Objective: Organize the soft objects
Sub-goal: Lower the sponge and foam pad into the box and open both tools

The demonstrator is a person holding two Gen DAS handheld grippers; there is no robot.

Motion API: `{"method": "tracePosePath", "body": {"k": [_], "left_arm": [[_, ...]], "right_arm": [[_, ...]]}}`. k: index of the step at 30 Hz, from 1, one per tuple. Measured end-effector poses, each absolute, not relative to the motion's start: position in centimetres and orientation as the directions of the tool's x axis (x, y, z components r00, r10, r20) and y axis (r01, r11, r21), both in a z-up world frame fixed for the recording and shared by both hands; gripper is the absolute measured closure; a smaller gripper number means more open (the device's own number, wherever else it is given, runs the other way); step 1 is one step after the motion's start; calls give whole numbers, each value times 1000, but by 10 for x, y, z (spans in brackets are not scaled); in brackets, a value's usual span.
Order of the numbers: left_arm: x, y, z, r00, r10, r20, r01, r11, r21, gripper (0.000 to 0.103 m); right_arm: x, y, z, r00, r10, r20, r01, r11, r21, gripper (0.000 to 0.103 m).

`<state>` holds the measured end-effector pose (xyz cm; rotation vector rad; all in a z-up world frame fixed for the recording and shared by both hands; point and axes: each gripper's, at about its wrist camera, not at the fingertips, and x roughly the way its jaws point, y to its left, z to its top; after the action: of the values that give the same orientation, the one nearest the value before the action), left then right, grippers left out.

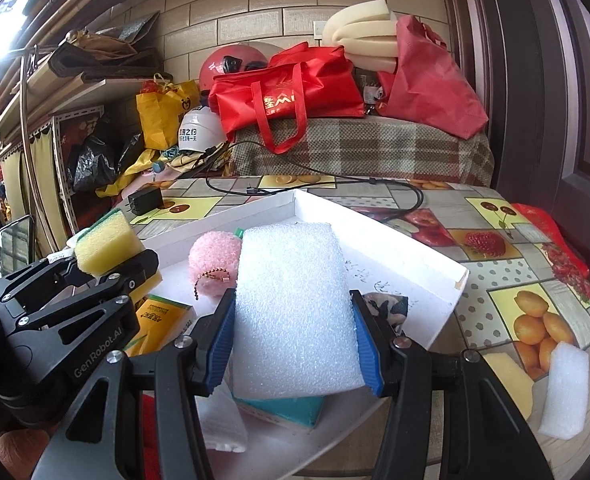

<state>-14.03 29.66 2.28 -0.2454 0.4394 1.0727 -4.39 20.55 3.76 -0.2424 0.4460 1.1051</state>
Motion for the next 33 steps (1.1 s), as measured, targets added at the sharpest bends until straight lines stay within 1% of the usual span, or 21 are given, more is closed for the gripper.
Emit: {"method": "tracePosePath", "body": {"k": [4, 7, 10, 14, 17, 20, 25, 28, 30, 31, 32, 33], "left_arm": [[-139, 302, 23, 386, 799, -461, -896, 444, 19, 70], [-140, 302, 25, 355, 827, -436, -912, 408, 32, 69], [-138, 300, 26, 348, 842, -413, -913, 404, 54, 69], [-129, 302, 25, 348, 842, -413, -903, 420, 96, 69], [-126, 310, 24, 342, 836, -430, -901, 421, 101, 69], [-125, 322, 21, 345, 809, -475, -900, 429, 78, 69], [-125, 329, 17, 355, 786, -507, -899, 436, 47, 69], [-124, 327, 18, 356, 788, -502, -897, 439, 53, 64], [-128, 325, 19, 337, 804, -490, -910, 412, 51, 54], [-131, 325, 19, 324, 814, -483, -920, 390, 40, 39], [-137, 326, 20, 313, 822, -476, -931, 365, 19, 20], [-141, 327, 21, 311, 824, -473, -936, 352, -1, 13]], "right_arm": [[-41, 211, 37, 376, 800, -467, -898, 439, 31, 49], [-39, 216, 37, 379, 797, -470, -896, 443, 29, 49], [-38, 220, 37, 378, 795, -474, -897, 441, 25, 49], [-36, 225, 37, 378, 796, -474, -898, 440, 23, 49], [-36, 226, 37, 378, 793, -478, -897, 442, 25, 49], [-33, 230, 38, 376, 795, -476, -895, 444, 34, 49], [-31, 235, 38, 378, 790, -482, -895, 445, 28, 48], [-31, 236, 37, 377, 786, -490, -895, 445, 25, 48], [-27, 236, 37, 375, 784, -495, -890, 453, 43, 43], [-24, 234, 36, 379, 780, -497, -883, 466, 57, 33], [-18, 232, 36, 384, 776, -500, -871, 484, 81, 20], [-13, 229, 35, 382, 777, -501, -863, 494, 107, 16]]}}
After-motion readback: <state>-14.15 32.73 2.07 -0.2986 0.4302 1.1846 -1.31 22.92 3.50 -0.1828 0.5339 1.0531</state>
